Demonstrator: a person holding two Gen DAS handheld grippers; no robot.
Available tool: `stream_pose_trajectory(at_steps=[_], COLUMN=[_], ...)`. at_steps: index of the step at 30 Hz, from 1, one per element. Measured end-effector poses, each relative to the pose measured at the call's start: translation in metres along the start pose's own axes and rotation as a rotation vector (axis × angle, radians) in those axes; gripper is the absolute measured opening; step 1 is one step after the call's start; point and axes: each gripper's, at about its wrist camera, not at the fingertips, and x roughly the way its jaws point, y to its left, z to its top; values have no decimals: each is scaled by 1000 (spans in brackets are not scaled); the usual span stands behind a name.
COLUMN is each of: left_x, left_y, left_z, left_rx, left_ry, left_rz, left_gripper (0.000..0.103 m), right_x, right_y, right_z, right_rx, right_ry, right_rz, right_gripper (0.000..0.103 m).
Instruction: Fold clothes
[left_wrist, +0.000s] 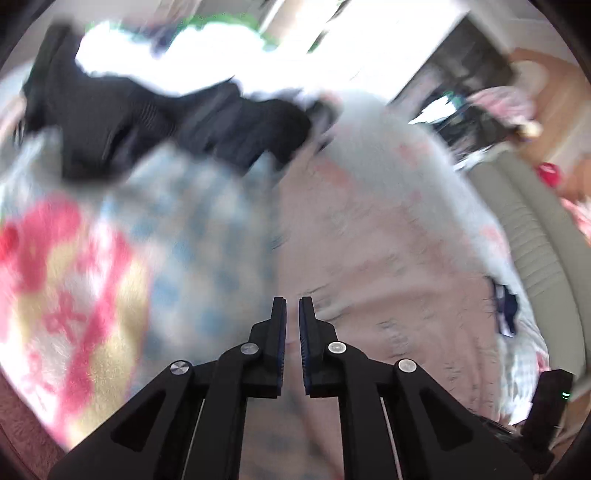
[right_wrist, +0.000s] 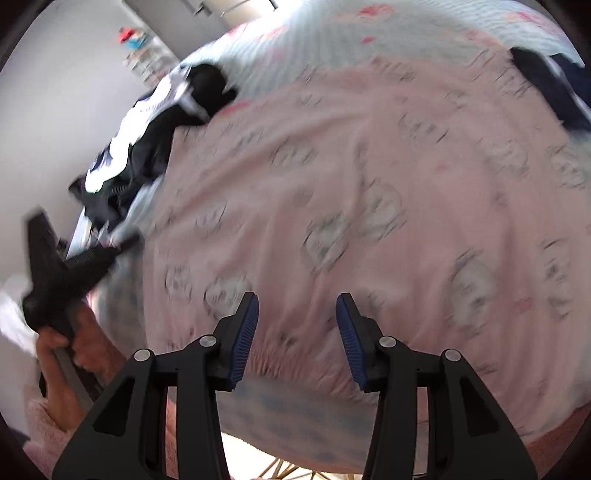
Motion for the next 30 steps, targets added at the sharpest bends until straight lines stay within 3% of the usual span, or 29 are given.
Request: stream_pose_trajectory(at_steps=[2,4,6,8,10,13,15,18,21,24,27,30], left_x=[8,16,24,24,10,5,4,3,16,44,65,76], left_y=[-12,-24,-36,-29,-19,-51,-78,-119,-164,-203,-232,-233], left_z=[-11,-22,-34,-37,-33,-34,-35,-38,-48,-62,-74,-92], left_rx=[54,107,161,136,65,128,194,291,415,468,518,540], left_ry=[53,105,158,183,167,148,135,116,154,226,269,321], left_rz=[2,5,7,28,13,-100,-188,-320,-364,-419,-378,-302], left_gripper=[13,28,29,27,28,35,38,39,39,39,39,39], right_x=[-4,-7,-6,3,-3,-34,-50,-61,-79,-89,-103,-108], right_y=[0,1,-2,-9,-19,-29,-33,-45,-64,-81,-101,-124], right_z=[-1,-2,1,1,-2,-8,-13,-21,-30,-30,-35,-38], right_rx=[-9,-17,-25,-16,25,59,85,114,163,168,238,284], right_ry=[-21,-42,-46,-2,8,-50,-102,-104,-124,-124,-164,-171], right_rz=[-2,-3,-27,-90,-60,-47,-64,-77,-108,-171,-150,-185], right_gripper=[46,46,46,46,46,47,53,52,52,53,53,53])
